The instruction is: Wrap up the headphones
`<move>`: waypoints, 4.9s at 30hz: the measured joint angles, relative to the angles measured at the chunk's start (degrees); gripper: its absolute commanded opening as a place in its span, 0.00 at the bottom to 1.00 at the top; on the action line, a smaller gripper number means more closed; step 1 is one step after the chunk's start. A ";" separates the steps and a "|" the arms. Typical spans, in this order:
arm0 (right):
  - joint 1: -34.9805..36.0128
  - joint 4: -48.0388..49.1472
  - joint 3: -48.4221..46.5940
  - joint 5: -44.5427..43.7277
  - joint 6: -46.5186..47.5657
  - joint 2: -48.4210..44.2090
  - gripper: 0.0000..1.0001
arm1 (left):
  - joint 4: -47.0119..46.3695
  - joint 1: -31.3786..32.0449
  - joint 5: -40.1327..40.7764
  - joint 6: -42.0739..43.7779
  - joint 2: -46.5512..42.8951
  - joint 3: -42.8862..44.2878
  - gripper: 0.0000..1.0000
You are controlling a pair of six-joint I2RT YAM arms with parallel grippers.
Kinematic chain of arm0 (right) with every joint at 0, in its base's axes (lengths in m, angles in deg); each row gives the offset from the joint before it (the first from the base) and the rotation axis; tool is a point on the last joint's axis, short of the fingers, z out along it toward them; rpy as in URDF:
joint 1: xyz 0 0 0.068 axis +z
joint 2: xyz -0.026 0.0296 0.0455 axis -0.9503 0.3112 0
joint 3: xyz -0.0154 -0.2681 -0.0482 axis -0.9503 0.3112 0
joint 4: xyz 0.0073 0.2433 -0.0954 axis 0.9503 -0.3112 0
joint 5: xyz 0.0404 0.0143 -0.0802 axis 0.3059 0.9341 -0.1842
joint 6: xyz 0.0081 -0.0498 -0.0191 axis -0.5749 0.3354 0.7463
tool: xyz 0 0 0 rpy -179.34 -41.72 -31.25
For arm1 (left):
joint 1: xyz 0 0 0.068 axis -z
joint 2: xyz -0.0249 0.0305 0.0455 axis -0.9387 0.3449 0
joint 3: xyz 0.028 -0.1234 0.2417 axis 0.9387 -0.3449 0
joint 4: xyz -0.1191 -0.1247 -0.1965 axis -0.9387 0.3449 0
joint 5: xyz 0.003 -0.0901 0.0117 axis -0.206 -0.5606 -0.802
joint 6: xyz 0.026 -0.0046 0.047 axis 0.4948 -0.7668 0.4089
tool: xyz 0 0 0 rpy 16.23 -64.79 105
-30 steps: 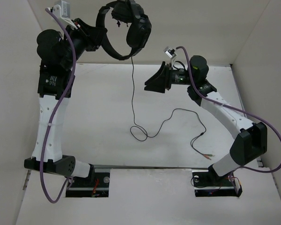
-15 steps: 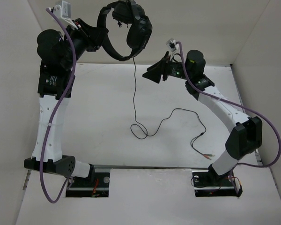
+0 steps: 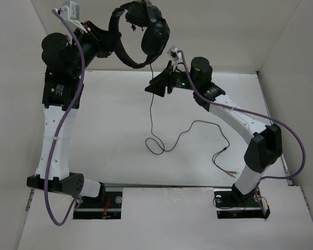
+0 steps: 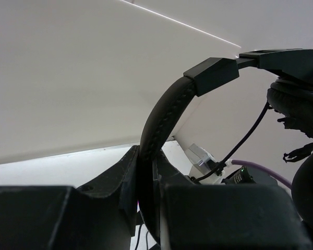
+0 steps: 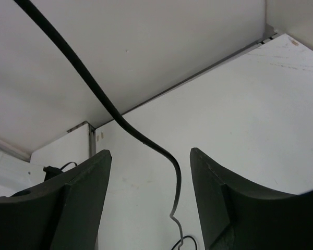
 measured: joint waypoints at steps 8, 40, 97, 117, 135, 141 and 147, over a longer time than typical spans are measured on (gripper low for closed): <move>2.54 1.11 0.50 -1.03 0.28 2.19 0.61 | -0.42 -0.31 -0.04 -1.88 0.70 1.16 0.00; 16.72 -6.45 11.78 -8.02 15.39 0.37 0.00 | -1.92 -11.45 19.96 -2.84 2.60 9.11 0.00; 9.40 -8.94 -12.94 -55.63 104.17 -6.40 0.02 | -6.08 20.50 21.05 48.30 -17.27 -42.12 0.00; 2.34 -16.02 -12.59 -45.03 79.84 -4.11 0.03 | 1.92 19.17 7.76 40.92 -17.09 -29.53 0.00; -1.22 -12.48 -5.01 -2.64 13.22 -4.20 0.02 | -0.96 8.15 -0.66 11.45 -9.16 -4.85 0.00; -1.20 5.20 3.56 5.99 -9.81 -4.44 0.10 | -3.08 4.28 1.25 6.27 -7.87 -1.70 0.00; 0.44 21.49 11.93 9.57 -27.17 -4.79 0.16 | -3.98 1.33 5.62 4.55 -5.79 1.25 0.00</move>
